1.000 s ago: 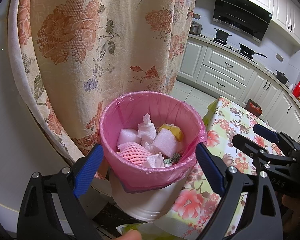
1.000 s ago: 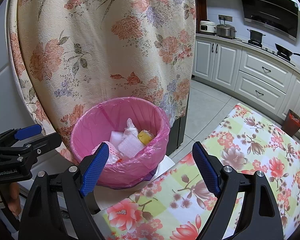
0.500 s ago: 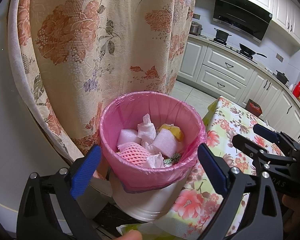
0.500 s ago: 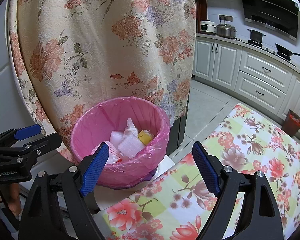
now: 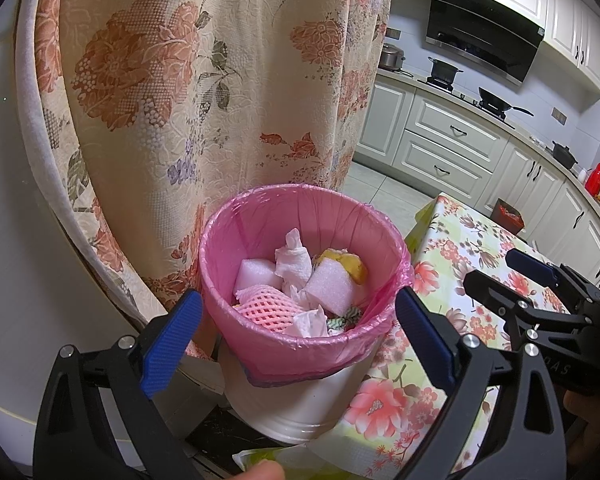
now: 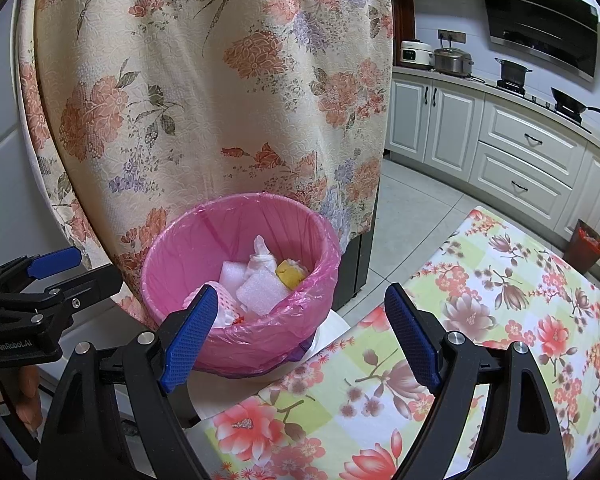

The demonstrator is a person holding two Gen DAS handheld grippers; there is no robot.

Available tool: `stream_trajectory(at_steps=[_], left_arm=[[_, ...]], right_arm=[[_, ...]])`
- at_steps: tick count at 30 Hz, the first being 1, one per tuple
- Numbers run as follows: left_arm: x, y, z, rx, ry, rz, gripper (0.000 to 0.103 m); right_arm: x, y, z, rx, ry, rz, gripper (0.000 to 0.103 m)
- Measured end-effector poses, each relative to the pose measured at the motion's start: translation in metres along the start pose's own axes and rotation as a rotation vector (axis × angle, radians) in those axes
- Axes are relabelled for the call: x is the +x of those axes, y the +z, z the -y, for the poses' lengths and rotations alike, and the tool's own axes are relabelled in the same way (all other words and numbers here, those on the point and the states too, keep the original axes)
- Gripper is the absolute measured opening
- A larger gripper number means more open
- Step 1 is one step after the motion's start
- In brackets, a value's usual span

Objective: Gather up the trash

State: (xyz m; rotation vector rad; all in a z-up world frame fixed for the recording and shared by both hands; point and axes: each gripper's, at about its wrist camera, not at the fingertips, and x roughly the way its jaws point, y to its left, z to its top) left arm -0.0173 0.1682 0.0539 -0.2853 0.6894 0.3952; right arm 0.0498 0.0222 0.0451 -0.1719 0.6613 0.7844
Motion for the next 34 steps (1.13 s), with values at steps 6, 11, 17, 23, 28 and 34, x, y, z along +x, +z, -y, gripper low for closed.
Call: stream_trajectory(at_steps=[6,11,17,23,28,34], left_arm=[[-0.0001,0.0,-0.0005,-0.001,-0.002,-0.002,0.094],[-0.0002,0.0002,0.0003,-0.002,-0.007,-0.009,0.094],[0.0015,0.0022,0.0039,0.026,0.032,-0.008,0.098],[0.0008,0.0024,0.0021,0.023,0.051,0.004,0.098],[0.0037,0.0034,0.0007,0.006,0.02,-0.016,0.098],[0.0057,0.0024,0.0037,0.021,0.025,-0.019,0.098]], right_arm=[[0.0002,-0.0005,0.0006,-0.002,0.0,-0.001,0.08],[0.0,-0.001,0.0013,-0.002,0.001,-0.002,0.08],[0.0004,-0.0023,0.0017,-0.005,0.001,-0.003,0.08],[0.0009,-0.0022,0.0025,-0.004,0.001,-0.005,0.08],[0.0007,-0.0022,0.0026,-0.005,0.002,-0.005,0.08],[0.0023,-0.0027,0.0044,-0.006,0.003,-0.01,0.08]])
